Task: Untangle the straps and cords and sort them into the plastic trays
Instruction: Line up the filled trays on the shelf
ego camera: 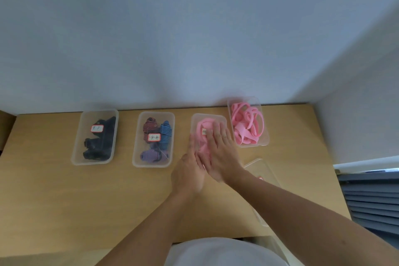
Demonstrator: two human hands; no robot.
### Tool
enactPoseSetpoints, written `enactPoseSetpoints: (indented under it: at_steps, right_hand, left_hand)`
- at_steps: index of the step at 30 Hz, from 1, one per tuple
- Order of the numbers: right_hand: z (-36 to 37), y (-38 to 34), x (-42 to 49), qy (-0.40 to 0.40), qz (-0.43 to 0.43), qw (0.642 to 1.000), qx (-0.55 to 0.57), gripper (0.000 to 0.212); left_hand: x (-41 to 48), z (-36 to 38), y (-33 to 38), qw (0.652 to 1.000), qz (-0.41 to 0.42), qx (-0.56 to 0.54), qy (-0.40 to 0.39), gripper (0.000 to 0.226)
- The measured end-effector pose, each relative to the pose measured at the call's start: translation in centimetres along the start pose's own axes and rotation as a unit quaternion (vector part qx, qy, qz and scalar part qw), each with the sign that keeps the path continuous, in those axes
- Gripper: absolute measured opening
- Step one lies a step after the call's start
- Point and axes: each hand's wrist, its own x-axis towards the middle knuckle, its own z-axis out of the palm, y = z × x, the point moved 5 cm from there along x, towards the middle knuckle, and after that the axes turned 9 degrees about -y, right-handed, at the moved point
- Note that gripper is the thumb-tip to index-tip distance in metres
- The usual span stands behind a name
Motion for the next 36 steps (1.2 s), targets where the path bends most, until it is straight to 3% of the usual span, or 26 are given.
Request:
enactPoseSetpoints:
  at_steps: [4, 8, 12, 15, 18, 25, 31, 34, 36]
  right_hand:
    - [-0.3, -0.3, 0.3, -0.006, -0.001, 1.0, -0.026, 0.078]
    - [0.0, -0.1, 0.5, -0.023, -0.001, 0.999, -0.041, 0.074]
    - [-0.2, -0.4, 0.3, -0.036, -0.012, 0.998, -0.052, 0.07]
    - [-0.4, -0.3, 0.3, -0.051, -0.01, 0.997, -0.053, 0.074]
    - [-0.5, -0.6, 0.3, -0.059, -0.006, 0.997, -0.052, 0.083]
    - [-0.6, -1.3, 0.3, -0.073, 0.024, 0.994, -0.08, 0.083]
    - [-1.9, -2.2, -1.3, -0.064, 0.024, 0.997, 0.018, 0.075]
    - [-2.5, -1.3, -4.2, 0.055, -0.033, 0.997, 0.052, 0.058]
    - [-2.8, 0.5, -6.8, 0.145, -0.047, 0.986, 0.064, 0.042]
  left_hand:
    - [0.5, -0.9, 0.4, 0.998, 0.04, 0.036, -0.024, 0.073]
    - [0.6, -1.5, 0.9, 0.983, 0.098, 0.15, -0.042, 0.077]
    - [2.7, -3.9, 3.3, 0.922, 0.166, 0.315, -0.152, 0.119]
    - [5.2, -5.1, 4.1, 0.891, 0.167, 0.369, -0.206, 0.15]
    - [6.0, -4.8, 4.1, 0.863, 0.178, 0.416, -0.224, 0.163]
    - [7.1, -4.4, 3.7, 0.879, 0.192, 0.382, -0.212, 0.167]
    - [8.1, -4.5, 3.3, 0.884, 0.206, 0.365, -0.209, 0.165]
    - [8.1, -4.5, 3.3, 0.906, 0.195, 0.321, -0.194, 0.165]
    - [7.9, -4.6, 3.7, 0.917, 0.196, 0.313, -0.152, 0.148]
